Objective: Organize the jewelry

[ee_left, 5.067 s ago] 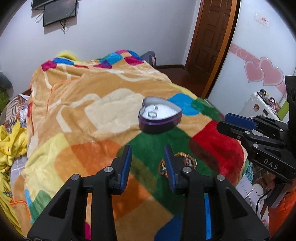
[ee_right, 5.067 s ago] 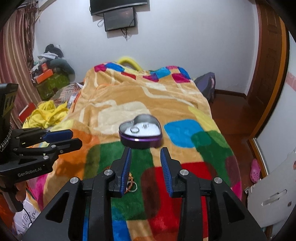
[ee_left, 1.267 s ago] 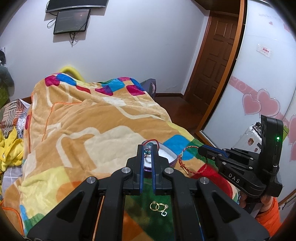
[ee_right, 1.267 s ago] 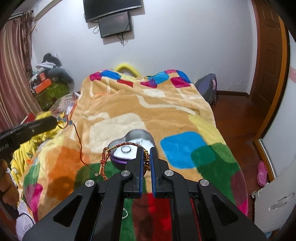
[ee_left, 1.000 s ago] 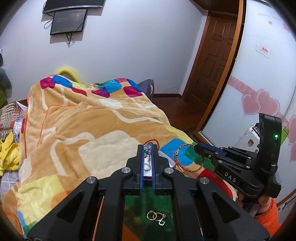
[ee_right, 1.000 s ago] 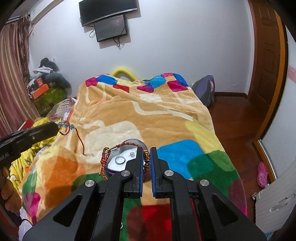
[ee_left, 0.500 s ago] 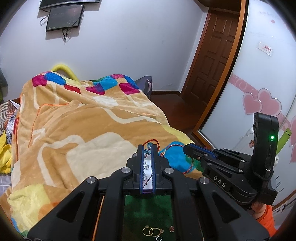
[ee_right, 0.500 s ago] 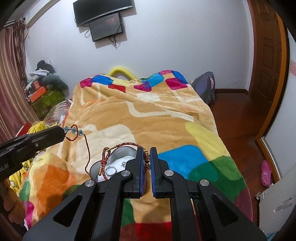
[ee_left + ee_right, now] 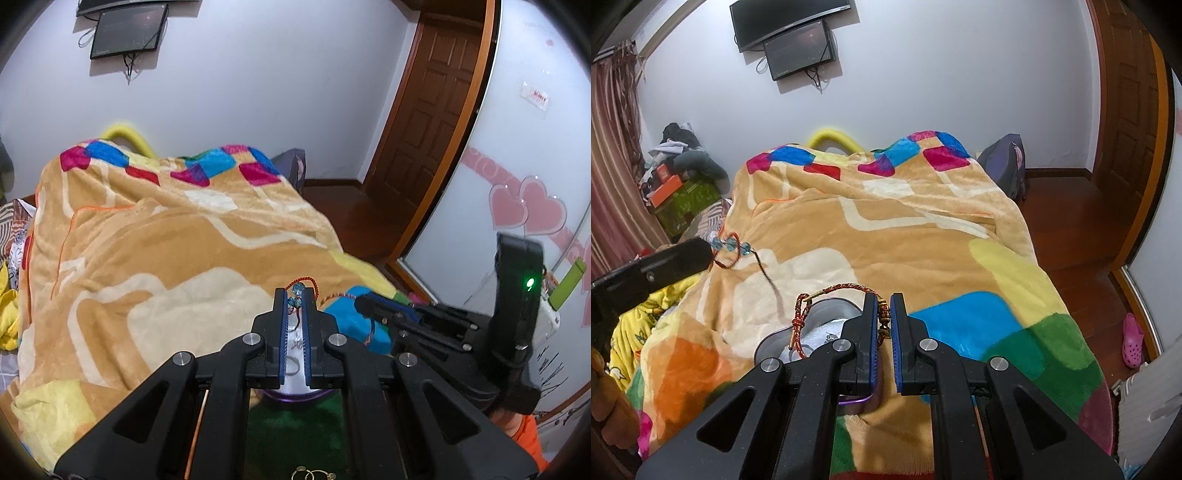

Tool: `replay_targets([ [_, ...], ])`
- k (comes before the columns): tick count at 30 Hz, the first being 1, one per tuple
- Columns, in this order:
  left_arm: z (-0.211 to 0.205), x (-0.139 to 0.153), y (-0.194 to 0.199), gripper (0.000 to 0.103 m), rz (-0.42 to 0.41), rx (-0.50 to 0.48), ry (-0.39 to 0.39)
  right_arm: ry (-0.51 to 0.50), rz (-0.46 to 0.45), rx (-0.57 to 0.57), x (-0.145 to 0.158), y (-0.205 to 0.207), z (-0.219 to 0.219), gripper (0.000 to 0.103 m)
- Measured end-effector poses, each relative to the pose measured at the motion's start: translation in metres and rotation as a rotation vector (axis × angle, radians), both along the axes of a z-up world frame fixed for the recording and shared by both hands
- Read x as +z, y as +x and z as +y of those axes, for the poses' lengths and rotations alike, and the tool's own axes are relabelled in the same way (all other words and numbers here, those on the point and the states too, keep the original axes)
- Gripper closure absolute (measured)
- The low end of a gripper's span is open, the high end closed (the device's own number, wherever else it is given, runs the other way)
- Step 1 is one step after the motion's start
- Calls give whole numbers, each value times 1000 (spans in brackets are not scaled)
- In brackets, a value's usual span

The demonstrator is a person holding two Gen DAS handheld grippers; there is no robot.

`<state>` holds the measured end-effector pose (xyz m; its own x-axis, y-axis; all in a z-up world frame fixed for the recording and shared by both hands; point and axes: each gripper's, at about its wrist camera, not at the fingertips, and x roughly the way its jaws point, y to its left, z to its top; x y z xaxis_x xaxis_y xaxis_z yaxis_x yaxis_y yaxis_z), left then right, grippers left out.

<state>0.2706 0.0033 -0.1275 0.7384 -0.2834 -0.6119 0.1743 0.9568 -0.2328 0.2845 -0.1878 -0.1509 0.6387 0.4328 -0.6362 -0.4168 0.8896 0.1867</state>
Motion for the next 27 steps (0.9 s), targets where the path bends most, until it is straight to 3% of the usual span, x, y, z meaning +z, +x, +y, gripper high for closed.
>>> replay_targets([
  [15,-3,-53,0,98,162,-32,30,-90,3,51,-11,3,25,97],
  [27,-2,-50,-3,98,160,-44,27,-134,24,94,-16,-2,35,97],
])
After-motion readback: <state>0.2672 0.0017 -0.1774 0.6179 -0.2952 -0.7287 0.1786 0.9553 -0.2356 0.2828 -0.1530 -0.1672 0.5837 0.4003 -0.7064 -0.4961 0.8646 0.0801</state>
